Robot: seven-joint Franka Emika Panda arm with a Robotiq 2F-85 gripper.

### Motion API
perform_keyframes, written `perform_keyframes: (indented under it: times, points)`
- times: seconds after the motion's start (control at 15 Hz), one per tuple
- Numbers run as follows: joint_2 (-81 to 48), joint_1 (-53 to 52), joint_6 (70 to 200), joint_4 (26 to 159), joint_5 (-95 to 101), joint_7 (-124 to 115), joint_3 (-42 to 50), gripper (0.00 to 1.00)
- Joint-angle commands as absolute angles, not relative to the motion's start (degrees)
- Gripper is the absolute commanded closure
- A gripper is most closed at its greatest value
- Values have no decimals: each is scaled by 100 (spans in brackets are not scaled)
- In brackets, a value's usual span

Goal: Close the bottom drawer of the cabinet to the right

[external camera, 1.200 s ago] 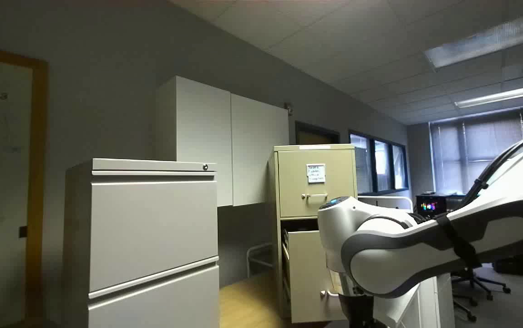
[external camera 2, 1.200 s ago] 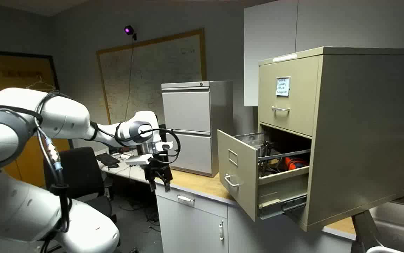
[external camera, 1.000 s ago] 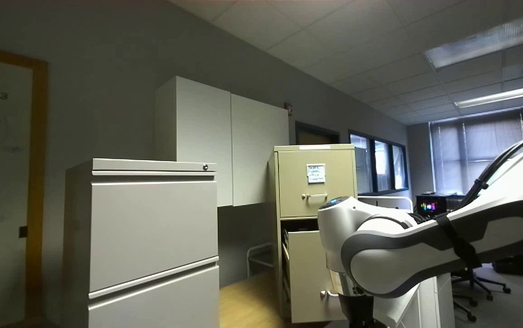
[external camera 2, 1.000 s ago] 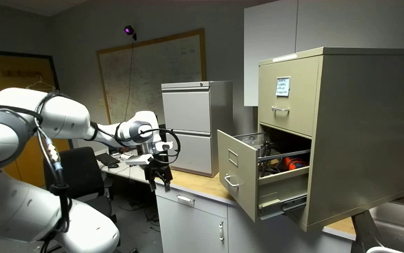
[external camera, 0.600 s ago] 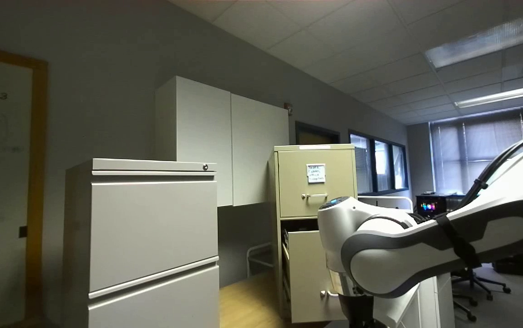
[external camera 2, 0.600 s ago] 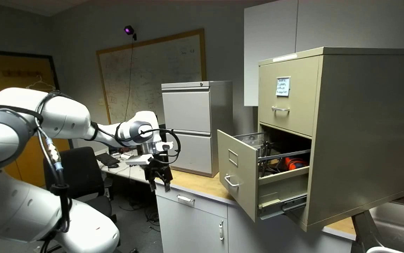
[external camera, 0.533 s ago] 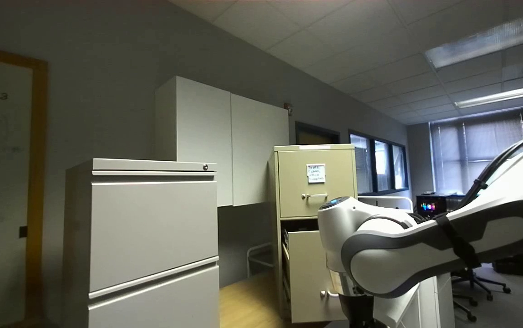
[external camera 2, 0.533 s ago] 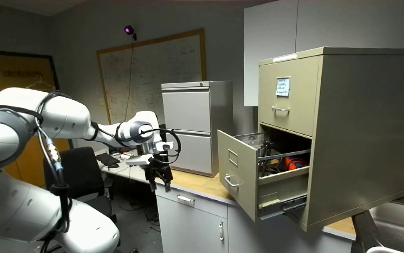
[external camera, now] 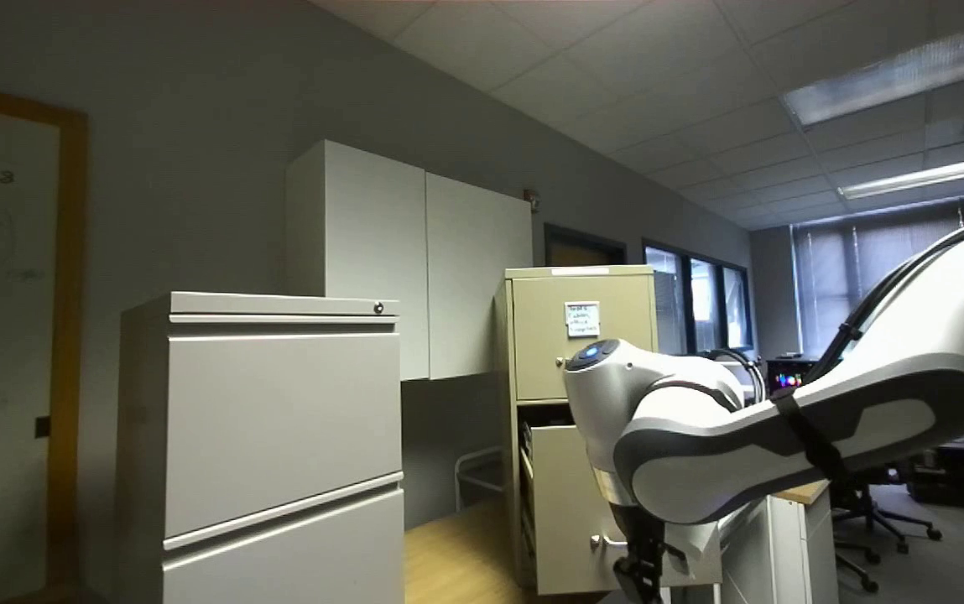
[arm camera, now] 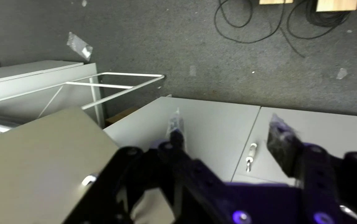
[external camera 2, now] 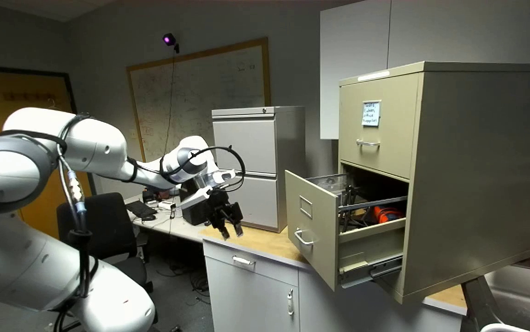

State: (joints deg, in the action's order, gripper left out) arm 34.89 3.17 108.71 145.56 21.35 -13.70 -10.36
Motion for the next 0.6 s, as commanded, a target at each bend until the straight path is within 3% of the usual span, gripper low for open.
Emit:
perform_keyframes:
  times: [0.0, 0.33, 0.53]
  points:
    - [2661, 569, 10858, 13590, 3197, -1650, -1216, 58]
    - [1279, 617, 11426, 12405, 4318, -1646, -853, 97]
    - [331, 629, 11756, 11717, 4831, -1546, -517, 100]
